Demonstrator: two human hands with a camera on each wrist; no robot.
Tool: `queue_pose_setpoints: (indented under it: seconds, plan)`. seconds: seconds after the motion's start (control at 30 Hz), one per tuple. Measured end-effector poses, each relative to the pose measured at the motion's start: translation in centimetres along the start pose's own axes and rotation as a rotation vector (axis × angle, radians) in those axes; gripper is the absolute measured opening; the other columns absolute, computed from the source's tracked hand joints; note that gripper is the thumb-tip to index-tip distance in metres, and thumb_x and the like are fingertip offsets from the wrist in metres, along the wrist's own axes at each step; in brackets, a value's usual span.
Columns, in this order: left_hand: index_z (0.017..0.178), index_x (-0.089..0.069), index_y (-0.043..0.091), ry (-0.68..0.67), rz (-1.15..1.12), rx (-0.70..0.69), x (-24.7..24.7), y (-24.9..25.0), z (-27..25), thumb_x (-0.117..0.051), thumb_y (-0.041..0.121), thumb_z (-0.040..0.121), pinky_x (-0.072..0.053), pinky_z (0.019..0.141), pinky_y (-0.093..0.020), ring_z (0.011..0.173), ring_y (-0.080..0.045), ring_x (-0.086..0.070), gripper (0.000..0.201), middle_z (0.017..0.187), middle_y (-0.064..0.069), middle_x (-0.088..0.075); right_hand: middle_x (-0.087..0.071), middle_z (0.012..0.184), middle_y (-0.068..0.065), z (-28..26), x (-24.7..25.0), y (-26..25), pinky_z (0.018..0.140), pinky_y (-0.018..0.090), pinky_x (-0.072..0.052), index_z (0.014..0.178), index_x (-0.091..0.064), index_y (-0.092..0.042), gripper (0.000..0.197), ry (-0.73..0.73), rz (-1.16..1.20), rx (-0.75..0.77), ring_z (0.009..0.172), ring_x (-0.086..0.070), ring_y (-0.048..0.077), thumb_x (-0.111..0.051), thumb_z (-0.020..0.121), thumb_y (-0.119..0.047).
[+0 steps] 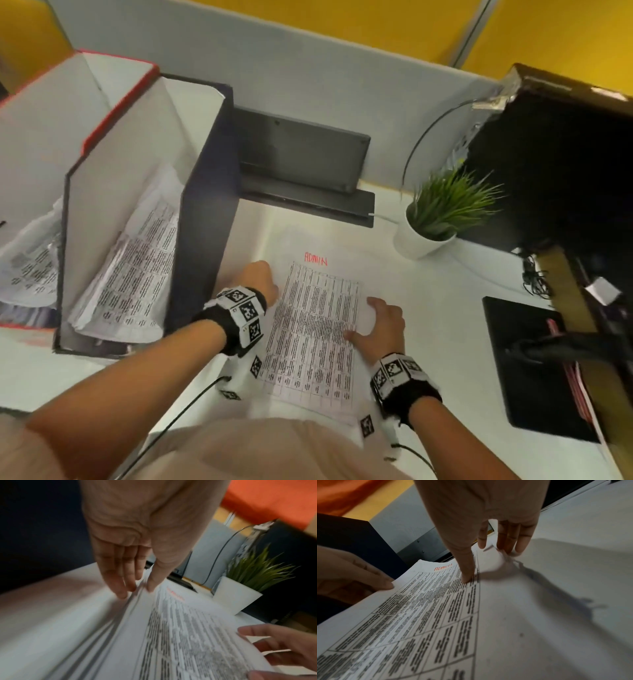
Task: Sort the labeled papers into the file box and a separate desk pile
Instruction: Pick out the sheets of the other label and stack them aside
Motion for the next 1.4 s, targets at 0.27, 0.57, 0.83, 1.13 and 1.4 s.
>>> queue_pose_setpoints:
  seconds: [0.27, 0.57, 0.83, 1.13, 1.4]
  plan:
    - [0.062, -0.053, 0.018, 0.118, -0.268, 0.025, 0.1, 0.6, 0.2, -0.075, 0.028, 0.075, -0.054, 0.072, -0.033, 0.073, -0.024, -0.062, 0.027, 0.077, -0.005, -0.063, -0.037, 0.131, 0.008, -0.1, 0.4, -0.1, 0.102, 0.035, -0.037, 0.135, -0.04, -0.023, 0.079, -0.006, -0.076, 0.015, 0.124, -0.037, 0.025, -0.079, 0.068, -0.039]
    - [0.091, -0.071, 0.01, 0.249, -0.09, -0.109, 0.7, 1.4, -1.7, -0.06, 0.021, 0.089, -0.045, 0.067, -0.028, 0.083, -0.027, -0.064, 0.016, 0.09, -0.008, -0.068, -0.037, 0.129, 0.009, -0.1, 0.3, -1.6, 0.105, 0.038, -0.038, 0.138, -0.033, -0.02, 0.08, -0.086, 0.114, 0.075, 0.12, -0.041, 0.023, -0.076, 0.073, -0.004]
    - [0.069, -0.062, 0.014, 0.159, -0.835, -0.157, 0.1, 0.5, -2.5, -0.049, -0.008, 0.089, -0.047, 0.063, -0.011, 0.081, -0.016, -0.059, 0.032, 0.098, -0.006, -0.066, -0.044, 0.123, 0.016, 0.3, 2.1, -1.3, 0.089, 0.038, -0.049, 0.142, -0.015, -0.03, 0.109, 0.023, 0.663, -0.219, 0.112, -0.052, 0.031, -0.084, 0.062, -0.006]
    - [0.071, -0.064, 0.005, 0.004, -0.978, 0.153, 0.9, 0.1, 0.1, -0.051, 0.004, 0.081, -0.044, 0.058, -0.027, 0.077, -0.026, -0.058, 0.017, 0.078, -0.009, -0.063, -0.059, 0.065, 0.009, 0.1, 1.8, 0.0, 0.054, 0.024, -0.047, 0.063, -0.055, -0.004, 0.025, 0.054, 0.791, -0.198, 0.061, -0.055, 0.019, -0.06, 0.077, 0.016]
    - [0.069, -0.066, 0.014, 0.018, -0.377, 0.198, 0.5, -0.1, 1.1, -0.081, 0.037, 0.066, -0.052, 0.064, -0.026, 0.071, -0.016, -0.061, 0.028, 0.076, 0.001, -0.066, -0.058, 0.067, 0.001, -0.7, 1.6, 0.3, 0.051, 0.004, -0.042, 0.06, -0.057, -0.01, 0.034, 0.125, 0.737, -0.121, 0.063, -0.051, 0.009, -0.058, 0.072, 0.022]
Point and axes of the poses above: each hand's wrist, its own z-axis towards the middle knuckle, its own x-axis out of the back of the hand, y = z × x, the point moved 2 cm from there along z, towards the middle knuckle
